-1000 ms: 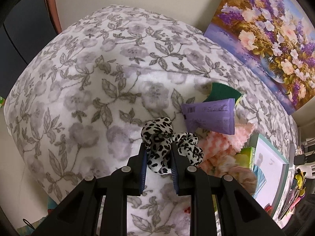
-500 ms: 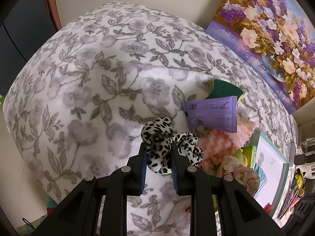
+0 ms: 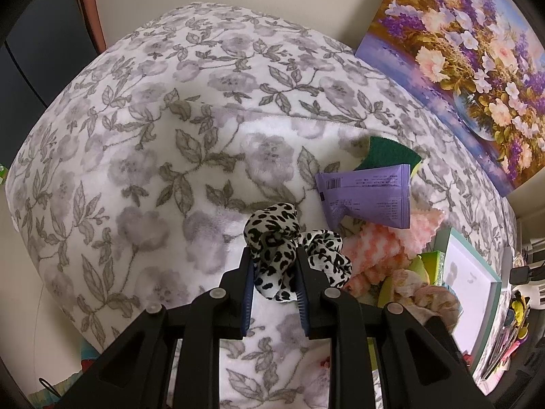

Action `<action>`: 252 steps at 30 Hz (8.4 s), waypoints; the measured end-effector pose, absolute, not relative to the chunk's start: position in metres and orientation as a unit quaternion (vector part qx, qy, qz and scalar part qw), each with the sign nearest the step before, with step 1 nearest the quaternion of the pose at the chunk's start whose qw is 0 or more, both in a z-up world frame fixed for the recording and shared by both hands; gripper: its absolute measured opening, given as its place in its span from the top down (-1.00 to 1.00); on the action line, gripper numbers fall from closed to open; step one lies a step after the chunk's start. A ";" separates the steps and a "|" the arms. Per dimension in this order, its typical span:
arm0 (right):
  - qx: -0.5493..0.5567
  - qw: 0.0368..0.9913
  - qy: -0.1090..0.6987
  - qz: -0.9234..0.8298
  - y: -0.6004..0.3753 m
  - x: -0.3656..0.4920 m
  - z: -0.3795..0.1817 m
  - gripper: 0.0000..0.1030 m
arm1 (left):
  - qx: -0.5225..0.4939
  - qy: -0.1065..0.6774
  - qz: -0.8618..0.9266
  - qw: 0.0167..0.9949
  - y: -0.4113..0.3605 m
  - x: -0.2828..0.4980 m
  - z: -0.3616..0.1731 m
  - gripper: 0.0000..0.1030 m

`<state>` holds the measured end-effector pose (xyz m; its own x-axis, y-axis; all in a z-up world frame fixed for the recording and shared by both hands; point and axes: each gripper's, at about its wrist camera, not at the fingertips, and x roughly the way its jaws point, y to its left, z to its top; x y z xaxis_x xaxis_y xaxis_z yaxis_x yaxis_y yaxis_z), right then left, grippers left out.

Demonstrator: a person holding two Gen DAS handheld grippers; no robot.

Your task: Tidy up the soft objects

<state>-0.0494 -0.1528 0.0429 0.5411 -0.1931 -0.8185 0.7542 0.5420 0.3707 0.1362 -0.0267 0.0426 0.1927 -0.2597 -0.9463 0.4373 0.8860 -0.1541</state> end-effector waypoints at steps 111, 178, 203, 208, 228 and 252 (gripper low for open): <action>0.349 0.716 0.333 -0.504 -0.270 -0.218 0.053 0.79 | 0.177 0.479 -0.463 0.724 -0.212 -0.047 0.067 0.55; 0.307 0.745 0.467 -0.364 -0.146 -0.054 0.020 -0.95 | 0.129 0.622 -0.198 0.746 -0.031 0.114 0.013 -0.68; 0.276 0.745 0.480 -0.372 -0.154 -0.046 0.010 0.68 | 0.114 0.618 -0.248 0.737 -0.078 0.126 -0.012 -0.74; 0.269 0.751 0.483 -0.361 -0.152 -0.040 0.009 0.73 | 0.123 0.613 -0.285 0.727 -0.103 0.121 -0.019 -0.74; 0.304 0.746 0.483 -0.343 -0.176 -0.044 -0.003 0.73 | 0.168 0.563 -0.348 0.731 -0.170 0.099 -0.039 0.72; 0.323 0.814 0.300 -0.379 -0.194 -0.111 0.118 0.81 | 0.059 0.418 -0.453 0.785 -0.124 0.071 0.130 0.77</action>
